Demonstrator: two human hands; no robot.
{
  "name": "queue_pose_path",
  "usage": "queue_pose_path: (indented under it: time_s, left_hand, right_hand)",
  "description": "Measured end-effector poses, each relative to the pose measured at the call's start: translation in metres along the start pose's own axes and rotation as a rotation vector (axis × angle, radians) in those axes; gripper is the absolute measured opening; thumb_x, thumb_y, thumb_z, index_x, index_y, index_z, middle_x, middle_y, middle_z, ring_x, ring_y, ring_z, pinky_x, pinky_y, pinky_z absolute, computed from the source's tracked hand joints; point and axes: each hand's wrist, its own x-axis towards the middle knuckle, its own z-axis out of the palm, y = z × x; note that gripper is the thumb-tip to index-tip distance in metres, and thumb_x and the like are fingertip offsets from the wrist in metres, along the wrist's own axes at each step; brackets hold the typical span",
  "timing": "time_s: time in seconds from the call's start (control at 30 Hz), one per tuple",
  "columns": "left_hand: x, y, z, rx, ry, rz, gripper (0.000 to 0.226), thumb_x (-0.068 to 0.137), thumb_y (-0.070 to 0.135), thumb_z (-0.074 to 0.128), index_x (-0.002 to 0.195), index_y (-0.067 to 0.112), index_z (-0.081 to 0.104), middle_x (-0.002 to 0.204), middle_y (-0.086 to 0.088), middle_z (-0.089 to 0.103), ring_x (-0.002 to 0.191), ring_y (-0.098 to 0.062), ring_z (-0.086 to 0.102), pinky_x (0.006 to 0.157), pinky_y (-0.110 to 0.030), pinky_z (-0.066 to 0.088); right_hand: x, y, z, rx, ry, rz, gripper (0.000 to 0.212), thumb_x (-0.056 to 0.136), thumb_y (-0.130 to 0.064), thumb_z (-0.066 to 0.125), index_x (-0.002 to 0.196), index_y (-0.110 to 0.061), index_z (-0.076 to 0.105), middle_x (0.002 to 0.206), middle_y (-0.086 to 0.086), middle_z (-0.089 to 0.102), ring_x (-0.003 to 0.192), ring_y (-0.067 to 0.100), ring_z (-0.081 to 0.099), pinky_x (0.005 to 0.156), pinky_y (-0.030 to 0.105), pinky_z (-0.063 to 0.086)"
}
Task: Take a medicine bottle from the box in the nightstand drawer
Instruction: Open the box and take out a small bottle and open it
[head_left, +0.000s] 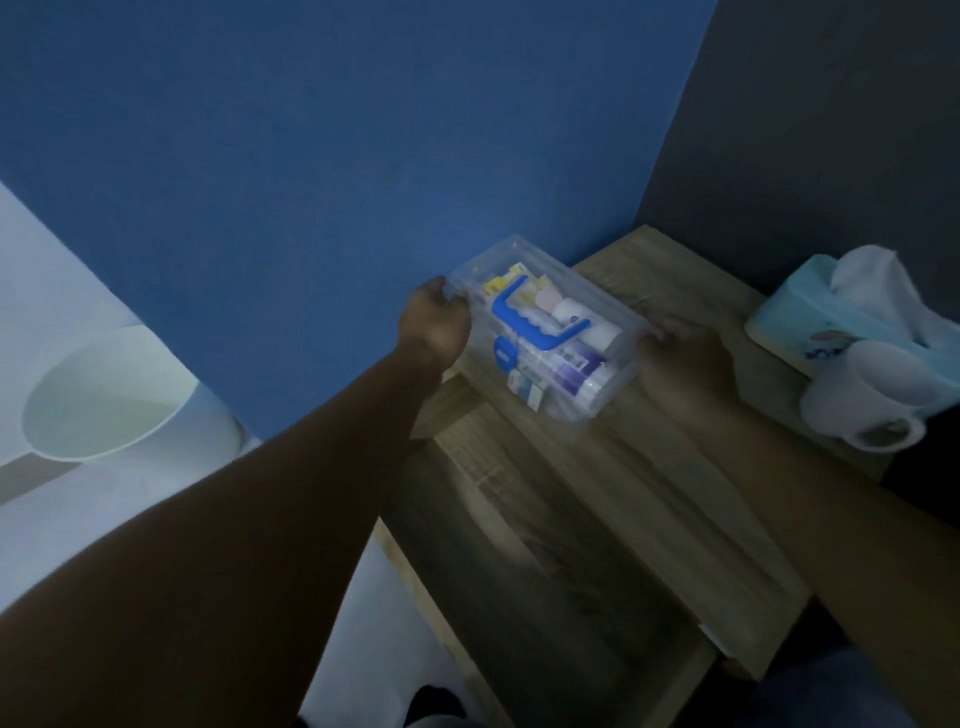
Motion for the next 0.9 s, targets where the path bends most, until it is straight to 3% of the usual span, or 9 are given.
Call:
queue_pose_path:
  time_s: [0.07,0.1,0.17,0.23,0.3,0.37,0.47,0.63,0.9]
  left_hand:
    - [-0.011,-0.009,0.002,-0.054,0.005,0.013,0.058,0.086,0.021,0.056,0.143,0.017,0.046,0.139,-0.001,0.055,0.124,-0.018,0.055,0.109,-0.041,0.045]
    - [-0.019,-0.014,0.004,-0.069,0.006,0.014,0.057,0.090,0.015,0.054,0.146,0.018,0.043,0.137,0.004,0.053,0.124,-0.014,0.053,0.110,-0.038,0.043]
    - [-0.032,-0.027,0.009,-0.093,-0.017,-0.014,0.054,0.088,0.021,0.055,0.141,0.018,0.047,0.131,0.007,0.055,0.118,-0.014,0.055,0.107,-0.039,0.046]
    - [-0.046,-0.032,0.015,-0.120,-0.060,-0.097,0.051,0.085,0.033,0.056,0.133,0.018,0.054,0.130,-0.006,0.062,0.114,-0.024,0.063,0.101,-0.045,0.051]
    - [-0.059,-0.029,0.019,-0.173,-0.101,-0.183,0.034,0.095,0.029,0.055,0.125,0.014,0.059,0.116,-0.008,0.067,0.103,-0.022,0.068,0.094,-0.042,0.056]
    - [-0.065,-0.028,0.023,-0.314,-0.118,-0.232,0.022,0.100,0.023,0.051,0.117,0.012,0.060,0.108,-0.007,0.068,0.097,-0.020,0.070,0.088,-0.036,0.059]
    - [-0.066,-0.027,0.027,-0.406,-0.086,-0.245,0.025,0.098,0.026,0.056,0.113,0.007,0.062,0.108,-0.011,0.068,0.092,-0.018,0.070,0.085,-0.033,0.060]
    - [-0.059,-0.023,0.034,-0.337,-0.042,-0.274,0.033,0.086,0.038,0.071,0.104,0.011,0.067,0.096,-0.006,0.071,0.092,-0.018,0.070,0.087,-0.038,0.060]
    - [-0.056,-0.033,0.031,-0.336,-0.008,-0.226,0.017,0.097,0.021,0.058,0.106,0.011,0.069,0.106,-0.007,0.070,0.096,-0.017,0.069,0.089,-0.036,0.059]
  right_hand:
    - [-0.011,0.004,-0.002,-0.119,-0.026,-0.136,0.050,0.101,-0.033,0.049,0.147,-0.014,0.041,0.146,0.007,0.049,0.121,0.014,0.053,0.077,-0.001,0.043]
    - [-0.016,0.006,-0.002,-0.179,-0.029,-0.218,0.059,0.100,-0.038,0.048,0.152,-0.016,0.032,0.155,0.007,0.038,0.135,0.017,0.044,0.099,0.013,0.044]
    - [-0.023,0.011,0.000,-0.279,-0.074,-0.395,0.067,0.100,-0.043,0.046,0.156,-0.019,0.019,0.164,0.003,0.020,0.150,0.018,0.020,0.118,0.036,0.029]
    - [-0.026,0.015,0.003,-0.350,-0.144,-0.507,0.065,0.101,-0.046,0.040,0.156,-0.020,0.018,0.165,0.001,0.015,0.152,0.014,0.010,0.120,0.037,0.020]
    - [-0.028,0.020,0.005,-0.418,-0.145,-0.545,0.064,0.102,-0.048,0.033,0.156,-0.016,0.020,0.165,0.002,0.015,0.152,0.014,0.007,0.121,0.034,0.014]
    - [-0.030,0.022,0.007,-0.464,-0.128,-0.559,0.068,0.099,-0.052,0.025,0.155,-0.013,0.020,0.165,0.005,0.015,0.153,0.016,0.007,0.123,0.037,0.015]
    - [-0.031,0.021,0.008,-0.487,-0.138,-0.542,0.077,0.093,-0.057,0.016,0.156,-0.013,0.017,0.165,0.005,0.011,0.153,0.017,0.003,0.124,0.043,0.016]
    - [-0.032,0.021,0.012,-0.479,-0.141,-0.506,0.070,0.099,-0.051,0.026,0.156,-0.013,0.015,0.166,0.004,0.008,0.153,0.016,-0.001,0.124,0.043,0.014]
    - [-0.026,0.023,0.019,-0.508,-0.101,-0.505,0.071,0.099,-0.052,0.032,0.156,-0.011,0.019,0.166,0.006,0.010,0.153,0.019,0.003,0.124,0.041,0.016]
